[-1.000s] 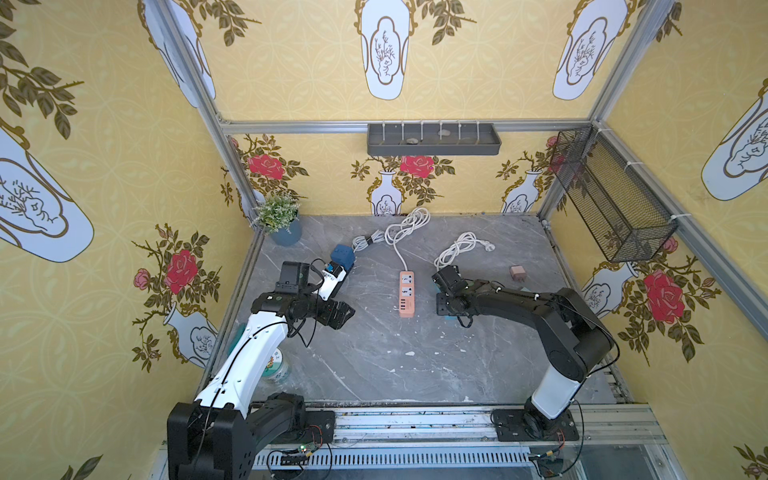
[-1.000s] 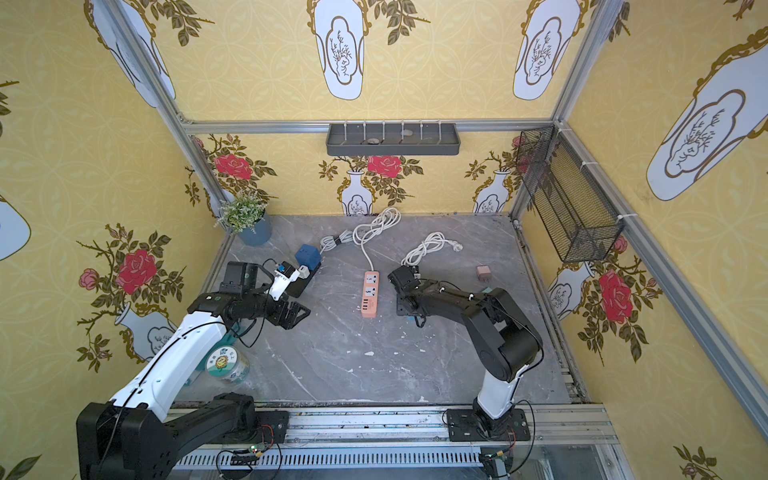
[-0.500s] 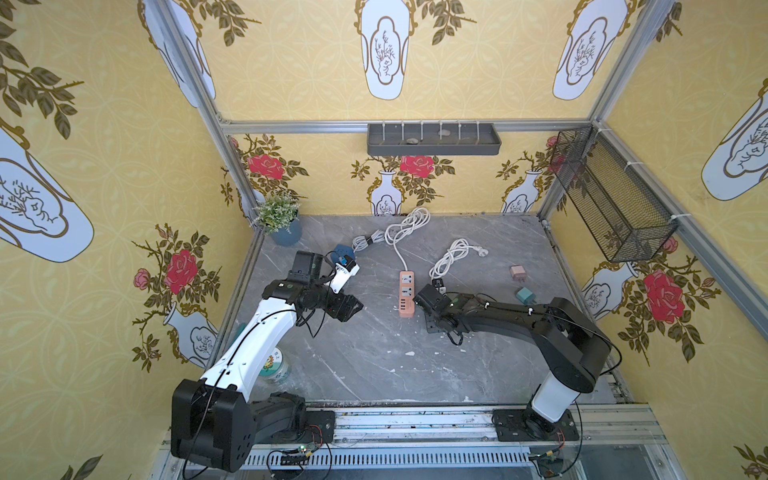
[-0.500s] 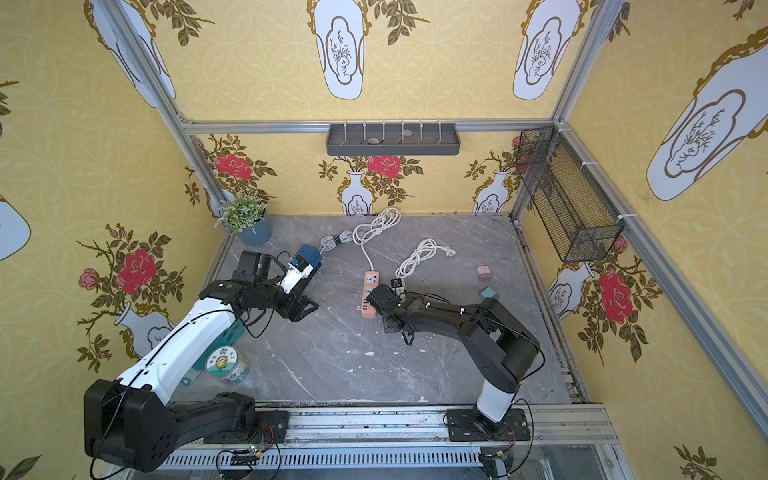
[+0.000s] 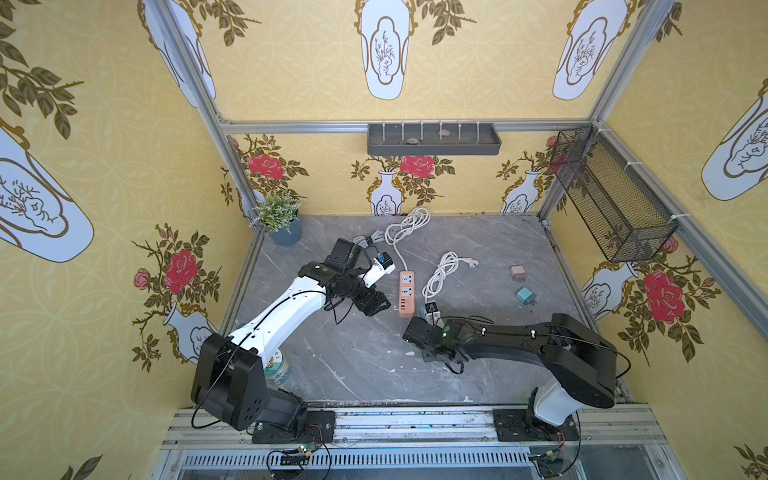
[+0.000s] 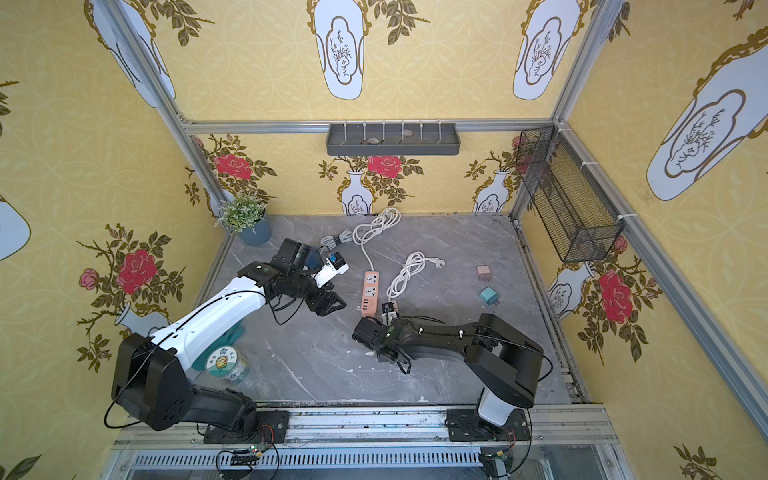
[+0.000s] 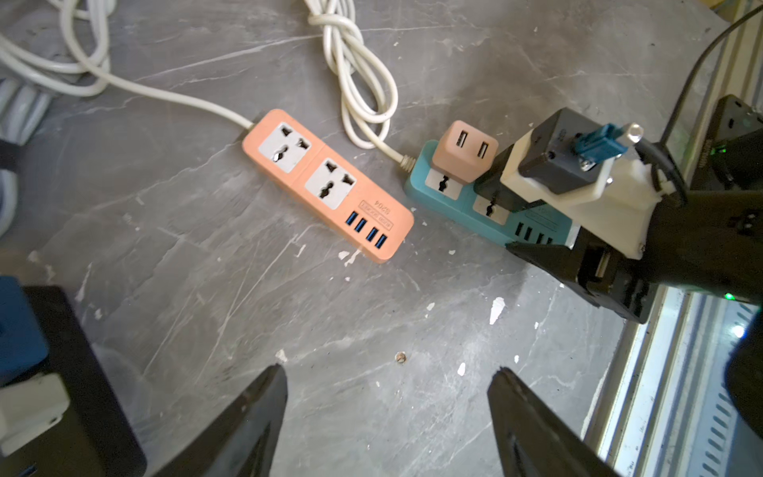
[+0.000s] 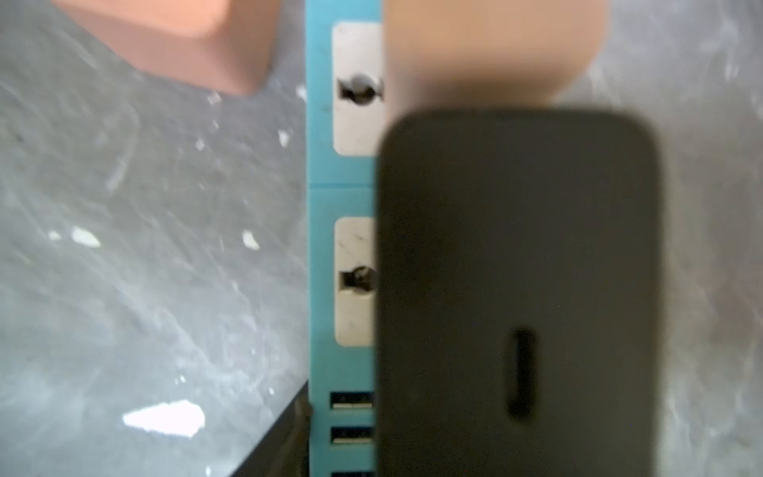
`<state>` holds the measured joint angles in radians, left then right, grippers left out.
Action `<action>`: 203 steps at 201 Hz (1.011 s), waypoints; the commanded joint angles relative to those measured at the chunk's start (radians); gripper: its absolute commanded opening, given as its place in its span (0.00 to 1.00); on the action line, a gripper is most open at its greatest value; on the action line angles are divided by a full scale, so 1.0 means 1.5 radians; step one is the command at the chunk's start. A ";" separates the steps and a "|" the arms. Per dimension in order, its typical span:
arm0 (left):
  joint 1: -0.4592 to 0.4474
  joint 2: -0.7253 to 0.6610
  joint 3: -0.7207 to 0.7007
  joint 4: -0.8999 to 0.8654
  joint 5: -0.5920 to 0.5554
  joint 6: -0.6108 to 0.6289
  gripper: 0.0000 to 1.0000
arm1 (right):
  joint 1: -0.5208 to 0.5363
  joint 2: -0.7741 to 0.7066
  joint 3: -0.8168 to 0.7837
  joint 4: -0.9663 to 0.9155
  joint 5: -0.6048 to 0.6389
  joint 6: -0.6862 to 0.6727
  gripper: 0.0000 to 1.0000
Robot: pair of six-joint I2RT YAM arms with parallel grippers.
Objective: Pull the plug off the socket
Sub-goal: Move the socket to the center of the board.
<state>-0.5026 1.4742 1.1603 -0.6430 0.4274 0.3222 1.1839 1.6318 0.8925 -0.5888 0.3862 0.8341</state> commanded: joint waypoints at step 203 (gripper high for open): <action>-0.137 0.260 0.086 0.151 0.089 -0.081 0.00 | -0.238 -0.347 -0.081 0.014 -0.125 0.051 0.83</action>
<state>-0.7078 1.8313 1.2980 -0.4503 0.5152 0.2478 0.8249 1.1198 0.7746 -0.6003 0.1795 0.9150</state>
